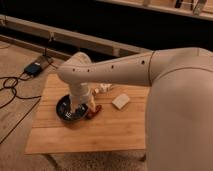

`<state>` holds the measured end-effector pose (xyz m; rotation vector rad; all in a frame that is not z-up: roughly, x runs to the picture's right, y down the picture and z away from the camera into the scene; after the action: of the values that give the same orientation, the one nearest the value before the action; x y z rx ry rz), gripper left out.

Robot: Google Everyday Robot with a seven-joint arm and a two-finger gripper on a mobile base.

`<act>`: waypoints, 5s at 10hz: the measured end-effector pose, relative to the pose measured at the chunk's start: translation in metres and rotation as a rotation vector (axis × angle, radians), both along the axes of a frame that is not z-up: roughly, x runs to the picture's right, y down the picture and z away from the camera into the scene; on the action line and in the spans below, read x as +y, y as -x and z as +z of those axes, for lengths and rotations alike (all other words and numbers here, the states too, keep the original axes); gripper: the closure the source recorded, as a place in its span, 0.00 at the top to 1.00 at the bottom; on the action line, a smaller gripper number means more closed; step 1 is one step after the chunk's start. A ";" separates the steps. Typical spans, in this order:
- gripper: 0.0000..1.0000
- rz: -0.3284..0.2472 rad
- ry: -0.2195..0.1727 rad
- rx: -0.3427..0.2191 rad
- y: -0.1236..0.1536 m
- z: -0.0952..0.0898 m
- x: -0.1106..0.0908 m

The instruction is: Pick up the ceramic bowl

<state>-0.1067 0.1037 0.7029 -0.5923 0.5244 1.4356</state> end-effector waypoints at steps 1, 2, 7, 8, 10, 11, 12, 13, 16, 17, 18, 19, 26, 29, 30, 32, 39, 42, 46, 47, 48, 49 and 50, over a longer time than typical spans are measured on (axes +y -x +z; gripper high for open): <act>0.65 0.000 0.000 0.000 0.000 0.000 0.000; 0.65 0.000 0.000 0.000 0.000 0.000 0.000; 0.65 0.000 0.000 0.000 0.000 0.000 0.000; 0.65 0.000 0.000 0.000 0.000 0.000 0.000; 0.65 0.000 0.000 0.000 0.000 0.000 0.000; 0.65 0.000 0.000 0.000 0.000 0.000 0.000; 0.65 0.000 0.000 0.000 0.000 0.000 0.000; 0.65 0.000 0.000 0.000 0.000 0.000 0.000; 0.65 0.001 0.000 0.000 0.000 0.000 0.000; 0.65 0.006 0.004 0.003 -0.002 0.004 0.000; 0.65 0.009 0.006 0.005 -0.007 0.009 0.000; 0.65 0.007 0.008 -0.003 -0.011 0.019 0.000; 0.65 -0.012 -0.002 -0.141 -0.011 0.096 -0.010; 0.65 -0.003 -0.011 -0.181 -0.016 0.119 -0.015; 0.65 0.007 -0.016 -0.194 -0.017 0.128 -0.017; 0.65 0.025 -0.023 -0.215 -0.019 0.141 -0.019; 0.65 0.083 0.000 -0.279 -0.015 0.179 -0.011; 0.65 0.100 0.014 -0.311 -0.007 0.189 -0.008; 0.65 0.134 0.031 -0.355 0.002 0.199 -0.005; 0.65 0.143 0.037 -0.363 0.003 0.201 -0.003; 0.65 0.152 0.041 -0.371 0.004 0.203 -0.002; 0.65 0.166 0.047 -0.380 0.006 0.205 -0.001; 0.65 0.181 0.052 -0.390 0.007 0.207 0.000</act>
<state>-0.1136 0.1032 0.9103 -0.9565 0.2026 1.4313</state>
